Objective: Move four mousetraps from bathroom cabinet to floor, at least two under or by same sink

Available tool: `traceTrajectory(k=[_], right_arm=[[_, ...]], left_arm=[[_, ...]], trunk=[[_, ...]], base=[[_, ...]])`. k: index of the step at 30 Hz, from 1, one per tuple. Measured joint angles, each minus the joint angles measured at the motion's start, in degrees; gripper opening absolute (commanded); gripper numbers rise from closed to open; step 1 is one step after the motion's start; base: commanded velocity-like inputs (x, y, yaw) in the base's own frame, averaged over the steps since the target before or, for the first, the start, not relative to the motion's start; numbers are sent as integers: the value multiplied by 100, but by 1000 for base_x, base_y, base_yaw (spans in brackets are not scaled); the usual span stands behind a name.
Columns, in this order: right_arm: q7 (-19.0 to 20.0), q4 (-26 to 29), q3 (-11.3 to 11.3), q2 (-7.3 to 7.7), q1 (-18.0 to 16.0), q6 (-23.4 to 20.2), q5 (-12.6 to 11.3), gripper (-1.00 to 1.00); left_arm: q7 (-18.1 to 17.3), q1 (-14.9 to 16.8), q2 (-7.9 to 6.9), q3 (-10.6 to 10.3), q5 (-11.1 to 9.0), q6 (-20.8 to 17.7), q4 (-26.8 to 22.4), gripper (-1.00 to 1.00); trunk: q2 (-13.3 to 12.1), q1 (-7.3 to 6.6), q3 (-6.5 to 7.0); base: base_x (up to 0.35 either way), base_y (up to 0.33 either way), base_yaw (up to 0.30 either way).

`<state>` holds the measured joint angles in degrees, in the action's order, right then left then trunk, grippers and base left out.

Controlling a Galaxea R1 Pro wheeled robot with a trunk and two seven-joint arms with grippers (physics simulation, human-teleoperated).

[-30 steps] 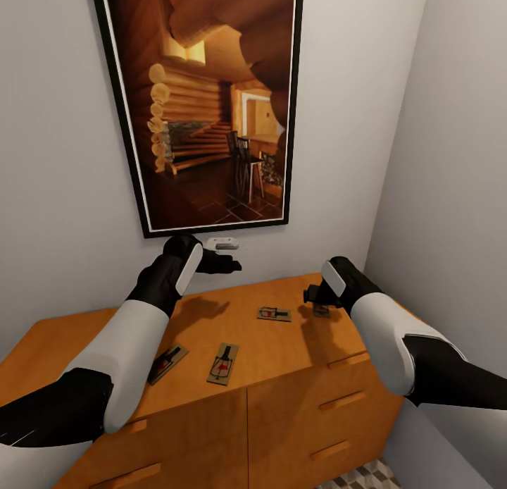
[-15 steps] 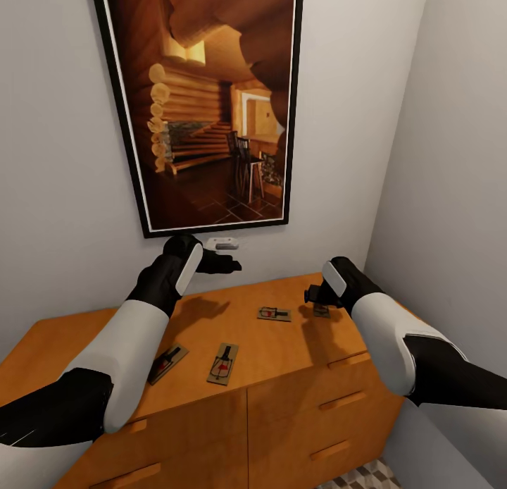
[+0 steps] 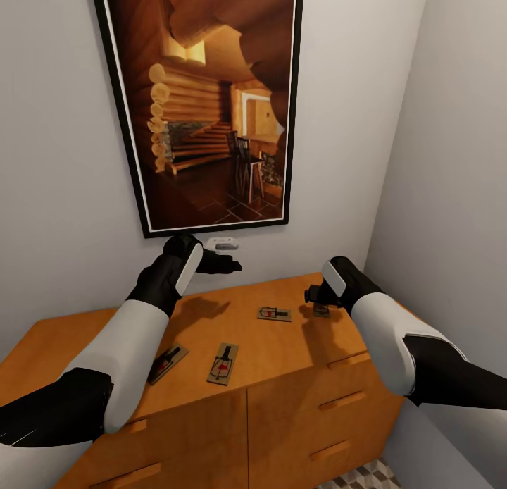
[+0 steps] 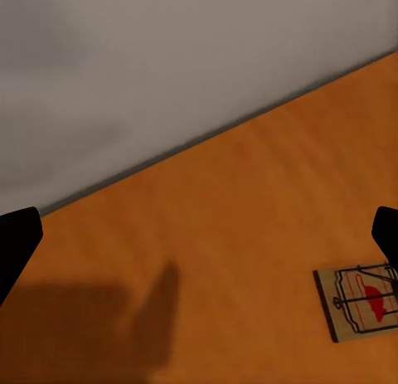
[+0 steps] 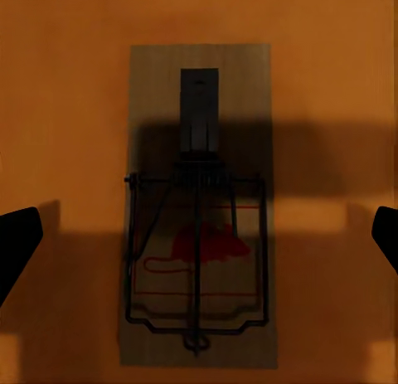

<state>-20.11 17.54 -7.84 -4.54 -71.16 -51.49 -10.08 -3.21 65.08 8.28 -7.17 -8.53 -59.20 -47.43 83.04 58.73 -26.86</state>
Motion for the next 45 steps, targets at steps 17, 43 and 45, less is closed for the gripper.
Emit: traceTrajectory(k=[17, 43, 45], right_arm=[[19, 91, 58, -13, 0, -24, 37, 100], [29, 93, 54, -4, 0, -64, 36, 100], [27, 93, 48, -2, 0, -64, 35, 100]], left_arm=[[6, 0, 0, 0, -1, 0, -7, 100], [1, 0, 0, -1, 0, 0, -8, 100], [2, 0, 0, 0, 0, 0, -8, 100]], trunk=[[0, 0, 0], [0, 0, 0], [0, 0, 0]], base=[[0, 0, 0], [0, 0, 0], [0, 0, 0]])
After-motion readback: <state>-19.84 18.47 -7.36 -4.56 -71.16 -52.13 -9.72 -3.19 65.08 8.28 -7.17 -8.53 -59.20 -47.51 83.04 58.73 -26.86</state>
